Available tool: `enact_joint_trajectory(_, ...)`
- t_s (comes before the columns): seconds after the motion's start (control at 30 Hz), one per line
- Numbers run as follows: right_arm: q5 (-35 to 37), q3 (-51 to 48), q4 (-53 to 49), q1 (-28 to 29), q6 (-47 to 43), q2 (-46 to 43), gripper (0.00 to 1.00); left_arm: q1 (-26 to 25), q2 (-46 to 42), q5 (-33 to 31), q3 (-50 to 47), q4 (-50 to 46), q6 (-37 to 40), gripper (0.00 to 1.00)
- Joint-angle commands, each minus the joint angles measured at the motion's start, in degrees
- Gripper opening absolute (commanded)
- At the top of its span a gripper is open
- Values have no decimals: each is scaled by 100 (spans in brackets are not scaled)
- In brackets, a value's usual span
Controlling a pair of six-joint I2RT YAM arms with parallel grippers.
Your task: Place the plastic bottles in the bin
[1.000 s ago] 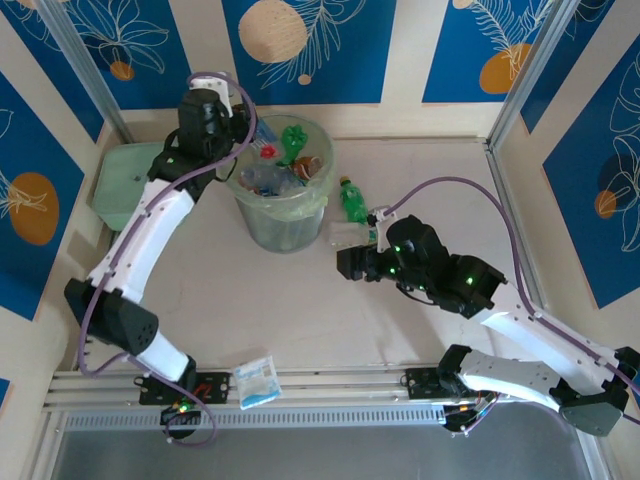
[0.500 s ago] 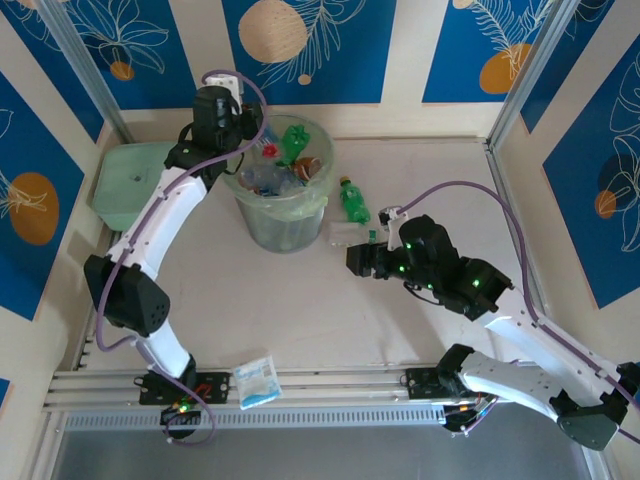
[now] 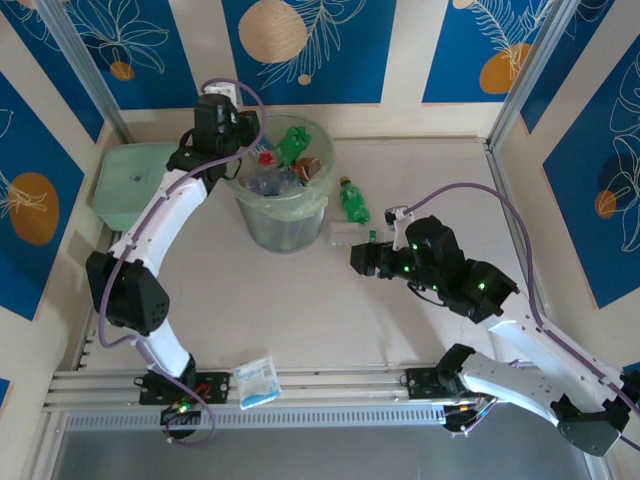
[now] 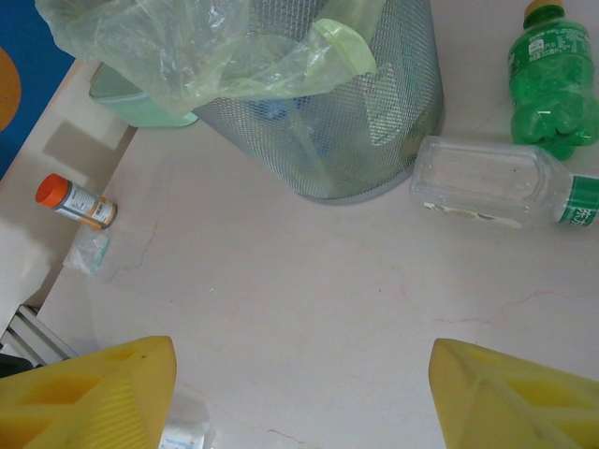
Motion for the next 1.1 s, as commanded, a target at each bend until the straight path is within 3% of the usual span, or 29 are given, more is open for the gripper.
enact_joint_trajectory(0.0, -120, -68, 78, -50, 57, -110, 72, -34, 29, 238, -399, -516, -183, 0)
enact_joint_trajectory(0.03, -119, -60, 74, -57, 57, -119, 72, -38, 15, 233, -420, -540, -193, 0)
enact_joint_trajectory(0.07, -120, -64, 60, -66, 57, -132, 72, -36, -17, 238, -437, -552, -209, 11)
enact_joint_trajectory(0.13, -136, -60, 52, -67, 57, -171, 72, -41, -142, 289, -476, -508, -215, 46)
enact_joint_trajectory(0.2, -164, -64, 62, -73, 57, -197, 72, -35, -270, 345, -422, -487, -224, 60)
enact_joint_trajectory(0.27, -185, -63, 65, -75, 66, -216, 72, -36, -362, 423, -224, -590, -250, 66)
enact_joint_trajectory(0.53, -298, -38, 133, -58, 105, -174, 72, -41, -699, 326, 593, -1092, -271, 69)
enact_joint_trajectory(0.67, -317, -11, 143, -48, 92, -142, 72, -39, -728, 216, 920, -1371, -244, 65)
enact_joint_trajectory(0.9, -266, 32, 137, -48, 75, -109, 72, -38, -752, 316, 820, -1656, -407, 21)
enact_joint_trajectory(1.07, 215, 148, -168, -156, 197, -54, 72, -33, -967, 556, 400, -1702, -577, 11)
